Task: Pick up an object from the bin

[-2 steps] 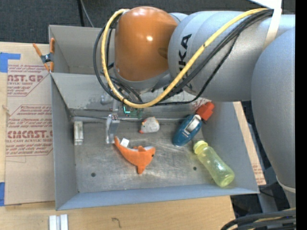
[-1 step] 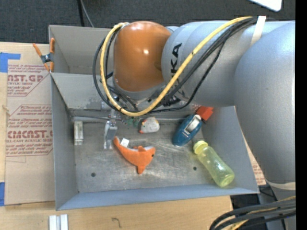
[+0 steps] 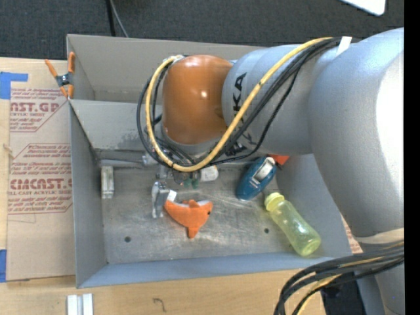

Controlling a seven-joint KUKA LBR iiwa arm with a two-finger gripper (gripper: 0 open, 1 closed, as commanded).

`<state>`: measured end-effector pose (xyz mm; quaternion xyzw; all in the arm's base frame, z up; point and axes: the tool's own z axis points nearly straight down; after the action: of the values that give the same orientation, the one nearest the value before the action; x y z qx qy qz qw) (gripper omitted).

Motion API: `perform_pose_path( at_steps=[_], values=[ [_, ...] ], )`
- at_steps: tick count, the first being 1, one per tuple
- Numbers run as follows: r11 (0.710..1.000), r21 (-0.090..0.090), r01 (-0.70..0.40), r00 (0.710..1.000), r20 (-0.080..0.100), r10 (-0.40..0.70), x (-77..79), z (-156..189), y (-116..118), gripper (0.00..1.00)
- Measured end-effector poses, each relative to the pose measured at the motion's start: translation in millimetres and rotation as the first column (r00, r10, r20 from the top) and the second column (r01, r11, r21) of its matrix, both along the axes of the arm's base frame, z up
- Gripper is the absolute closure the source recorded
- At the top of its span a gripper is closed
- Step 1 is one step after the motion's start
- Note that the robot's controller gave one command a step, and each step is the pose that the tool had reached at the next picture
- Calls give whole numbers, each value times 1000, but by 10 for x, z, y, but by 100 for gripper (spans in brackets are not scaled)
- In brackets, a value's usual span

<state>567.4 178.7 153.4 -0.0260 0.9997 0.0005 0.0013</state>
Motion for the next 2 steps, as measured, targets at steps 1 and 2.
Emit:
perform_pose_path(
  at_steps=[1, 2],
  values=[
    [999, 0, -38, 999, -1, 38, 36, -380, -263, 0],
    [938, 0, -347, 938, 0, 347, 134, -463, -456, 100]
  ],
)
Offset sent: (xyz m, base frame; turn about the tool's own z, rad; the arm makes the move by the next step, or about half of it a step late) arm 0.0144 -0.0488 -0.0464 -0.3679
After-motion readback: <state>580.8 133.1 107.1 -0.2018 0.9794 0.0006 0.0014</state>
